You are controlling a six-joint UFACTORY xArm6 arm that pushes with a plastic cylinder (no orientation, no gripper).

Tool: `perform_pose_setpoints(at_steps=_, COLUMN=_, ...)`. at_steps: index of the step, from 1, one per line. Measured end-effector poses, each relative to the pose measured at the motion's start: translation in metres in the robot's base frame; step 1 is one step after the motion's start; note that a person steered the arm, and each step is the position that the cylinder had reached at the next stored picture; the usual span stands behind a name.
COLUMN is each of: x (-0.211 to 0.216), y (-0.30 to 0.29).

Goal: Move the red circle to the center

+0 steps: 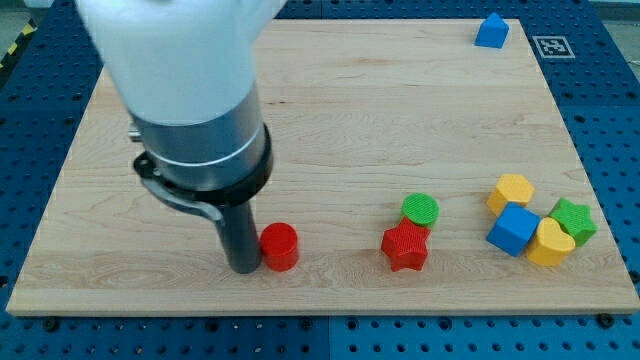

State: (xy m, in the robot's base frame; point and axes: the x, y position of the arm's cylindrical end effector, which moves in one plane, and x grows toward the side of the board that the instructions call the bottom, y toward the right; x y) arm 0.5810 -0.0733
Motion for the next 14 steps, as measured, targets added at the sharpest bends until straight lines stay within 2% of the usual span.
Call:
perform_pose_setpoints(at_steps=2, x=0.004, y=0.005)
perform_pose_setpoints(at_steps=4, x=0.029, y=0.022)
perform_pose_setpoints(at_steps=7, x=0.023, y=0.027)
perform_pose_setpoints(at_steps=10, x=-0.019, y=0.047)
perform_pose_setpoints(at_steps=14, x=-0.130, y=0.053)
